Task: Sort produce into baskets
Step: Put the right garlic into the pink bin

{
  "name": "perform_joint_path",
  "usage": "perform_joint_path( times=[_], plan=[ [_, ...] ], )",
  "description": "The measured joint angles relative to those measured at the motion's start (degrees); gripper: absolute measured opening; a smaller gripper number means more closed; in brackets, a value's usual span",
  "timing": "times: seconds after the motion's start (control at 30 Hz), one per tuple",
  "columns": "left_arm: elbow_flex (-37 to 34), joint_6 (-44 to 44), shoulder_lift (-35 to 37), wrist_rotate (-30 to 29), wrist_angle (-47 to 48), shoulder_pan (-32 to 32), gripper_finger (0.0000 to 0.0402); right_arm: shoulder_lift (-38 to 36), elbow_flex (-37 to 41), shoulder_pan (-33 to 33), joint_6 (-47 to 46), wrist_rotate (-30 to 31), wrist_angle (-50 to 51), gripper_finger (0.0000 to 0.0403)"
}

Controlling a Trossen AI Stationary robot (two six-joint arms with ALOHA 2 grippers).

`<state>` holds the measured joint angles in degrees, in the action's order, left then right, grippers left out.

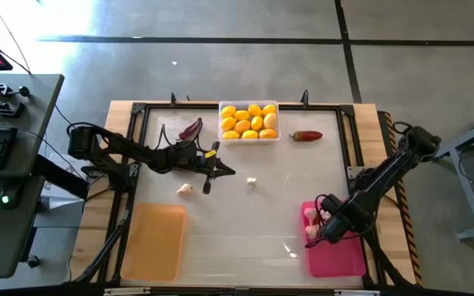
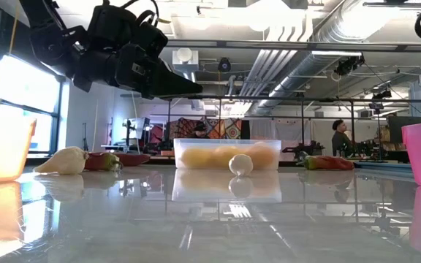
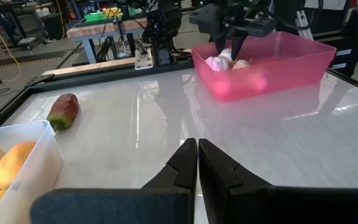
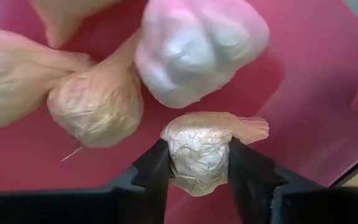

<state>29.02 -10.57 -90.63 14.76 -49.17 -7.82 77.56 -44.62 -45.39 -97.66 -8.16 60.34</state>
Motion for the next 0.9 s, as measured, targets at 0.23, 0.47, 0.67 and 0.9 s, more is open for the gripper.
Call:
perform_joint_path(
  times=[0.23,0.47,0.67,0.9],
  plan=[
    [0.0,0.0,0.0,-0.1,-0.1,0.0,0.0003,0.0,-2.6,0.0,1.0,0.9,2.0,0.0213],
    [0.0,0.0,0.0,-0.7,-0.2,0.0,0.0003,0.0,-10.5,0.0,4.7,6.9,10.0,0.0219],
    [0.0,0.0,0.0,-0.7,-0.2,0.0,0.0003,0.0,-15.9,3.9,16.6,17.7,14.5,0.0138],
    [0.0,0.9,0.0,-0.7,1.3,0.0,0.0003,0.0,-16.4,16.9,44.3,24.2,6.6,0.001]
  ],
)
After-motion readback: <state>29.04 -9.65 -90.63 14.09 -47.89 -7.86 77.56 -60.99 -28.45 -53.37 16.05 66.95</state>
